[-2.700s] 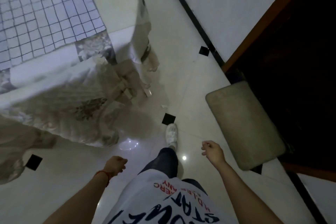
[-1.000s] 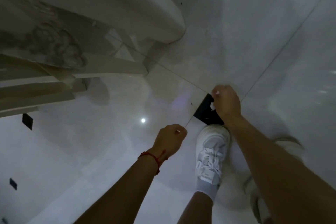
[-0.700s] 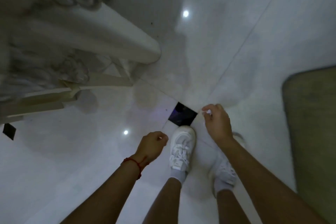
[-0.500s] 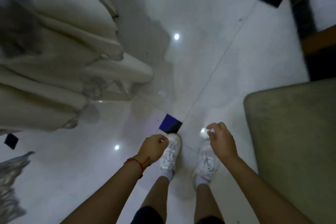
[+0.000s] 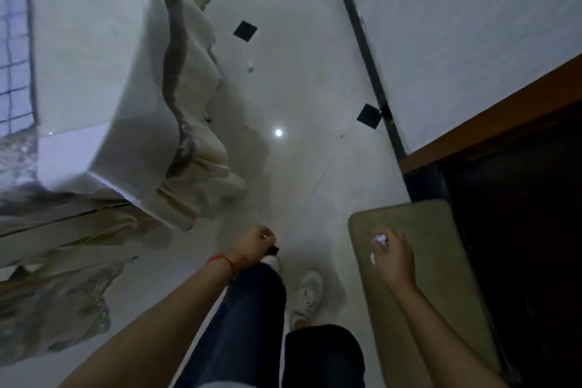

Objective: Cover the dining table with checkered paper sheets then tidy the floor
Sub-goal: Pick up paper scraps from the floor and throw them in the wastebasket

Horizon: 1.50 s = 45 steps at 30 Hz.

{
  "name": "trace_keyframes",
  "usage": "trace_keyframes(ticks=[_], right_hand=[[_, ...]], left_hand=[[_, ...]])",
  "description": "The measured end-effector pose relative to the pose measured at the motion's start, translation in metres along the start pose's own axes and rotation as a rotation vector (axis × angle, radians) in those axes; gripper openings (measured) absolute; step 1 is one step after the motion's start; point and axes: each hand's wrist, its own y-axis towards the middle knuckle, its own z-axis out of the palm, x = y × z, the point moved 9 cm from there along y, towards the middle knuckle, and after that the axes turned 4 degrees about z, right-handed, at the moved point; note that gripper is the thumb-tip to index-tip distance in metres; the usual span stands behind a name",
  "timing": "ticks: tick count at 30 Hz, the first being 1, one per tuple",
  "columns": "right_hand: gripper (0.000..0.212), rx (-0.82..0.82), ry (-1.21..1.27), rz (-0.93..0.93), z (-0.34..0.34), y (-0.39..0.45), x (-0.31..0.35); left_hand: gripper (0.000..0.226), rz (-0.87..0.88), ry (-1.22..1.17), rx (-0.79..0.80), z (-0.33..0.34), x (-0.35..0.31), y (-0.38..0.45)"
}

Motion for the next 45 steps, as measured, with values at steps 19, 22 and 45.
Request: trace_keyframes(ticks=[19, 22, 45], right_hand=[[0.023, -0.036, 0.160, 0.137, -0.107, 0.141, 0.192], [0.022, -0.073, 0.139, 0.138, -0.130, 0.179, 0.222], [0.025, 0.283, -0.114, -0.240, -0.104, 0.534, 0.622]], left_hand=[[0.028, -0.039, -0.350, -0.048, -0.189, -0.140, 0.085], [0.025, 0.040, -0.350, -0.074, -0.242, -0.197, 0.126], [0.021, -0.505, -0.928, -0.387, -0.404, -0.214, 0.283]])
